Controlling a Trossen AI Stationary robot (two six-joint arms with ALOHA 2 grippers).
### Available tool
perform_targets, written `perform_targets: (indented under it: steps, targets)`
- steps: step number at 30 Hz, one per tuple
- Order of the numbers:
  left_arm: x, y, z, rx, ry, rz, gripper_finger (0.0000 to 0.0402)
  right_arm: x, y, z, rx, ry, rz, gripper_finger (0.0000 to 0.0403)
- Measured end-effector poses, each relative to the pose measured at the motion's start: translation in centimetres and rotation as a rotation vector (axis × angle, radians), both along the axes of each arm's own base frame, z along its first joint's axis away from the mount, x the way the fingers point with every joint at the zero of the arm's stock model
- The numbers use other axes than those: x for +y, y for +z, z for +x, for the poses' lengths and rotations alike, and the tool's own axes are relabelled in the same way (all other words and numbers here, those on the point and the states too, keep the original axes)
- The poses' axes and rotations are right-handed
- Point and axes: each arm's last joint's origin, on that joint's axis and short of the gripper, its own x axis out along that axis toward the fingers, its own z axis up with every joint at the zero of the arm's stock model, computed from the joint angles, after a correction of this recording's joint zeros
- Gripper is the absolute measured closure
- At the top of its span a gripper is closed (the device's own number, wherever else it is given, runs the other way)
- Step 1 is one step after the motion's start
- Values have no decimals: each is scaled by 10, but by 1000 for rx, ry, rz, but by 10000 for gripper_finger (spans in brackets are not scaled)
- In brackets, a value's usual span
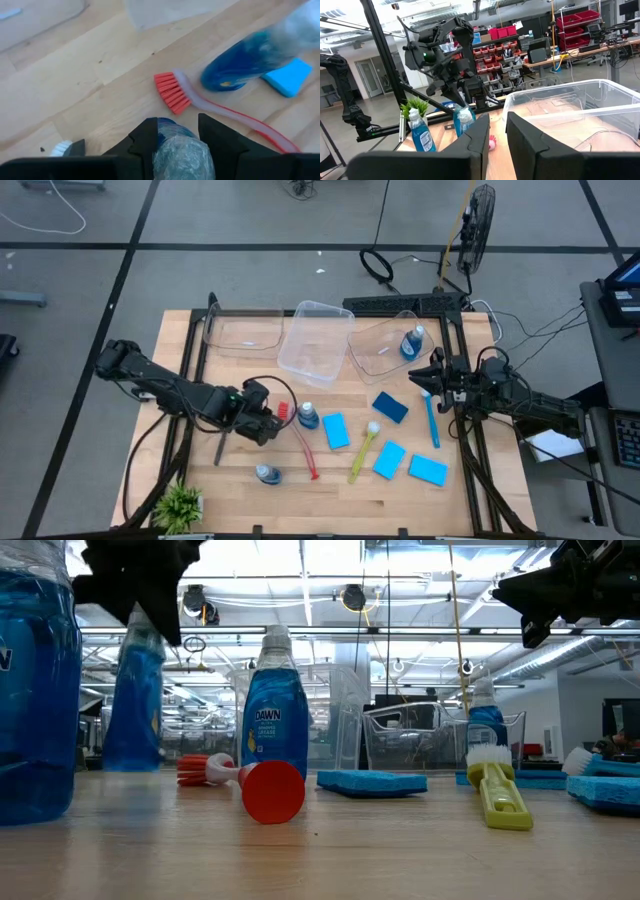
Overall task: Pick & Place Kitchen Sink Supplies
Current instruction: Put the blue dish soap into the right transparent bin
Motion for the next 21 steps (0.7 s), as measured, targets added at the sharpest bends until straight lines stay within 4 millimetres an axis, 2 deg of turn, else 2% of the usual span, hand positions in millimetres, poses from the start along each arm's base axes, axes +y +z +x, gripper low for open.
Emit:
perform_targets:
  steps: [7, 14, 21]
  targets:
    - [5, 32, 4, -63, -108, 26, 272, 0, 0, 0, 0, 3, 0, 348]
    - [12, 78, 12, -138, -233, 19, 272, 1, 0, 0, 1, 24, -3, 348]
    - [20, 126, 9, -219, -283, -3, 272, 2, 1, 0, -3, 76, -13, 348]
